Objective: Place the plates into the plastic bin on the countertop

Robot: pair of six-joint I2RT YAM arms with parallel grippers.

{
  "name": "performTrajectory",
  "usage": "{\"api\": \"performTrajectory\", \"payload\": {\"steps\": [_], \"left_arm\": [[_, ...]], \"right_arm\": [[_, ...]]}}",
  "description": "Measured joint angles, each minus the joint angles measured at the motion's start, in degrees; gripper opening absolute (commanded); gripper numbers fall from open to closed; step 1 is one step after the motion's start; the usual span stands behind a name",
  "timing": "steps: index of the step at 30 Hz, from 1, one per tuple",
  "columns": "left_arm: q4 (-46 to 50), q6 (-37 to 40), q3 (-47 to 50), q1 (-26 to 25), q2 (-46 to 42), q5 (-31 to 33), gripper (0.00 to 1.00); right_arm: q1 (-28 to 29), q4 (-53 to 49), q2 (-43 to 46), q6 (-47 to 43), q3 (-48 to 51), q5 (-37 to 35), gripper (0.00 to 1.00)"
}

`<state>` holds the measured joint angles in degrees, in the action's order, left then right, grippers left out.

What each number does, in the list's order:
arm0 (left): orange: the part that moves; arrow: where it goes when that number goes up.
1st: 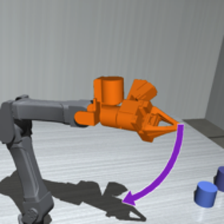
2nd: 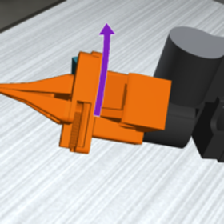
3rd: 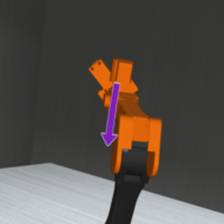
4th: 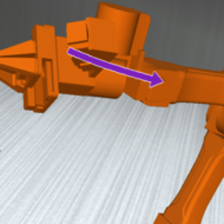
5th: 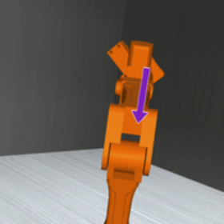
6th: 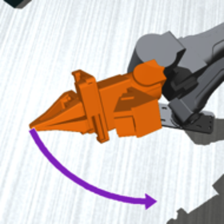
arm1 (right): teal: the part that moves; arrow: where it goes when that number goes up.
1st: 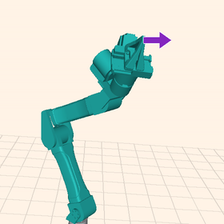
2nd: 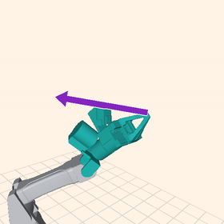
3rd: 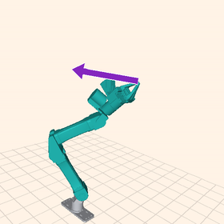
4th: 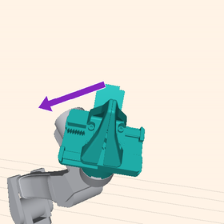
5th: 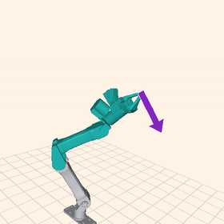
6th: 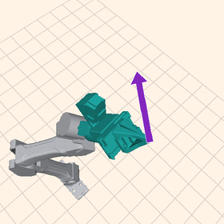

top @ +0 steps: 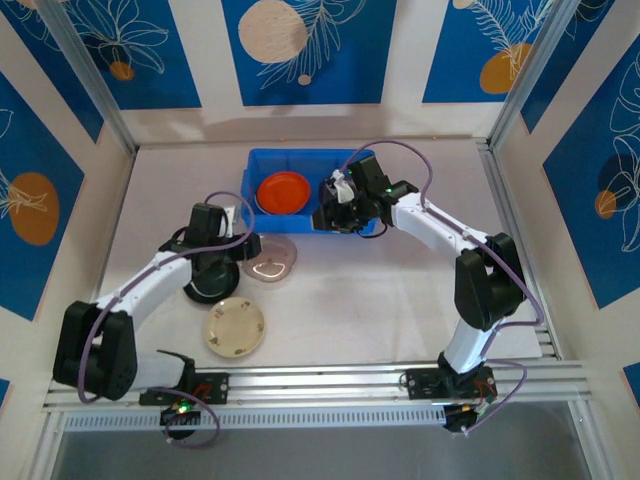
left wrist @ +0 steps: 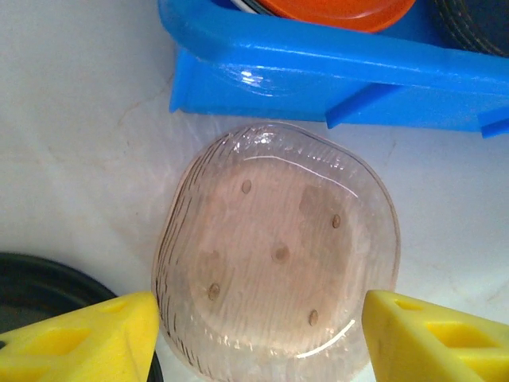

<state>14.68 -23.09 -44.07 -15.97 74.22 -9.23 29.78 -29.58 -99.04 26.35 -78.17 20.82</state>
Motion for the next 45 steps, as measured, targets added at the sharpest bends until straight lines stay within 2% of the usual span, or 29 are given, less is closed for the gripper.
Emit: {"api": "performTrajectory", "payload": {"steps": [9, 15, 21, 29, 45], "left_arm": [[1.73, -5.16, 0.0, 1.79, -6.97, -3.19, 0.85], [1.68, -9.66, 0.28, 7.37, -10.08, -8.02, 0.86], [2.43, -11.37, 1.77, 10.8, -14.21, -10.49, 0.86], [3.85, -11.8, 4.68, 14.58, -18.78, -12.24, 0.86], [3.74, -12.63, 8.37, 15.98, -19.43, -13.77, 0.86]], "right_arm": [[10.01, -4.57, -2.12, -1.84, 0.33, 6.34, 0.42], [14.19, -5.16, -8.96, -0.28, -0.85, 9.49, 0.38], [17.49, -6.64, -15.19, 0.33, -4.72, 11.23, 0.37], [20.26, -10.71, -20.9, 0.11, -11.15, 11.56, 0.35], [22.69, -18.86, -30.14, -5.18, -20.41, 8.94, 0.35]]}}
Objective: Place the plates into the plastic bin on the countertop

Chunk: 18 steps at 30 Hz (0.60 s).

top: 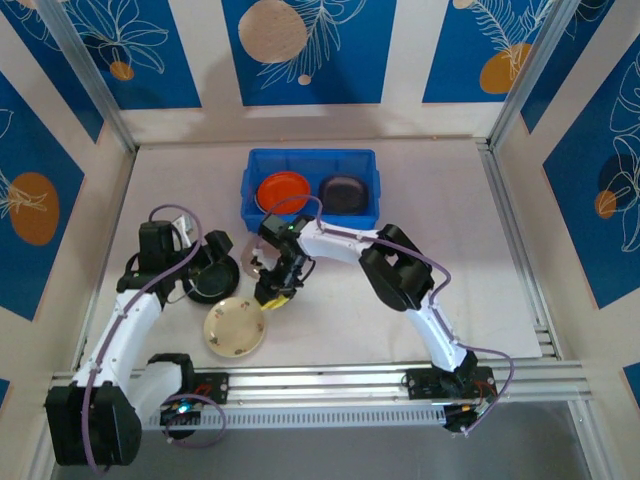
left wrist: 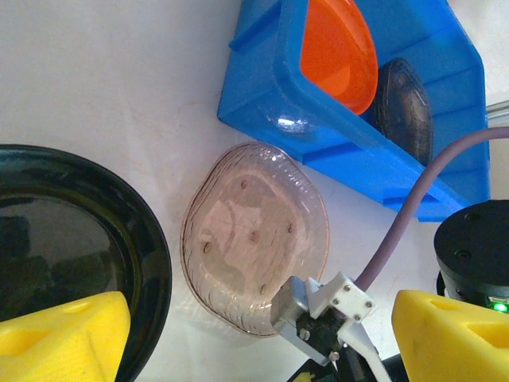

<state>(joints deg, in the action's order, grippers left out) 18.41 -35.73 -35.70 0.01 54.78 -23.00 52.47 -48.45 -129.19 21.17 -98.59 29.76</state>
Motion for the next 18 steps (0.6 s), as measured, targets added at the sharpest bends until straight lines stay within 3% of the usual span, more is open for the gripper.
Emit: {"api": "performTrajectory", "payload": {"steps": [18], "left_arm": [[-1.46, 0.02, 2.49, 1.16, -0.68, -1.49, 0.86]], "right_arm": [[0.17, -3.67, -4.79, -1.77, -5.73, 0.33, 0.32]]}}
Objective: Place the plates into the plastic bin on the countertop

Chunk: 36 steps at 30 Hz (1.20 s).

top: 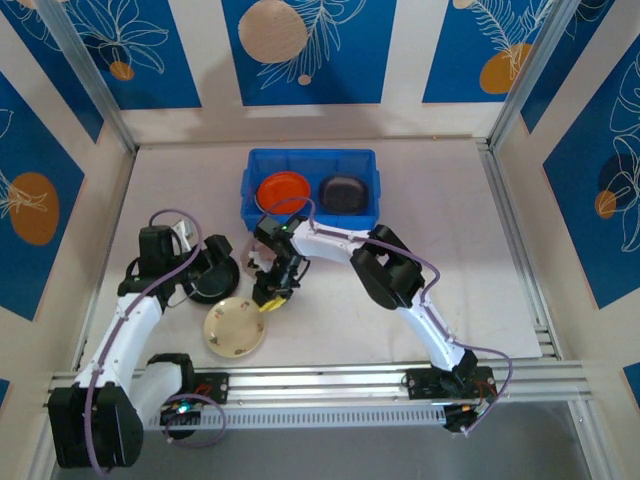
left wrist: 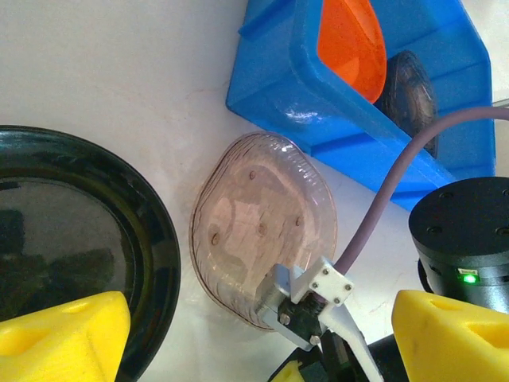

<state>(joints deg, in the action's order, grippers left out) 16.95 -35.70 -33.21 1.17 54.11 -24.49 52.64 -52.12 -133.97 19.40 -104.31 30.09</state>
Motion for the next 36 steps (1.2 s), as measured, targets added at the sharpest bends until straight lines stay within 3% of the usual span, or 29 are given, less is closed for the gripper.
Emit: {"api": "performTrajectory", "payload": {"steps": [23, 32, 36], "left_arm": [[0.22, 1.7, 1.09, 2.1, -0.04, -2.32, 0.86], [-0.11, 1.73, 1.29, 2.1, 0.48, -2.54, 0.86], [-0.2, 1.7, 1.31, 2.14, 0.48, -2.56, 0.86]], "right_arm": [[0.94, -6.08, -6.43, -1.9, -8.22, 0.42, 0.23], [0.92, -6.64, -6.6, -2.6, -8.74, 1.27, 0.01], [0.92, -6.62, -6.6, -2.62, -8.72, 1.42, 0.0]]}}
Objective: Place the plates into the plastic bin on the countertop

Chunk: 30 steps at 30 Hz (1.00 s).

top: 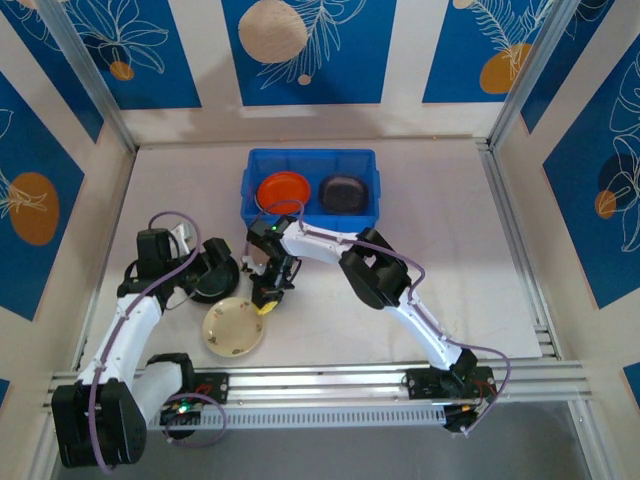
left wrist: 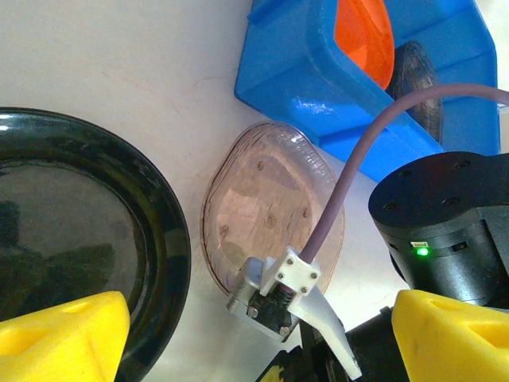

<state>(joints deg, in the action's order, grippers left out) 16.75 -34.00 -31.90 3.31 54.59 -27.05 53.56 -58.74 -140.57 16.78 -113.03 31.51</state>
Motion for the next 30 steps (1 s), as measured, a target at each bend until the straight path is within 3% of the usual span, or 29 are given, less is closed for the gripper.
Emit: {"api": "performTrajectory", "payload": {"steps": [8, 18, 24, 30], "left_arm": [[0.0, 0.02, 0.04, 0.07, -0.85, -1.18, 0.87], [0.72, 1.62, -3.34, -0.44, 0.37, -1.49, 0.87], [-2.03, 1.86, -5.79, -3.85, 3.28, -1.51, 0.82], [-5.77, 1.31, -9.77, -10.49, 9.81, -1.66, 0.74]], "right_arm": [[-0.94, 3.23, 4.11, -0.15, 6.69, -0.7, 0.0], [-5.79, 5.44, 19.71, 1.18, 16.7, -3.15, 0.0], [-13.22, 6.29, 28.7, 2.56, 19.28, -4.68, 0.0], [-21.7, 8.94, 32.85, 4.83, 21.14, -4.79, 0.0]]}}
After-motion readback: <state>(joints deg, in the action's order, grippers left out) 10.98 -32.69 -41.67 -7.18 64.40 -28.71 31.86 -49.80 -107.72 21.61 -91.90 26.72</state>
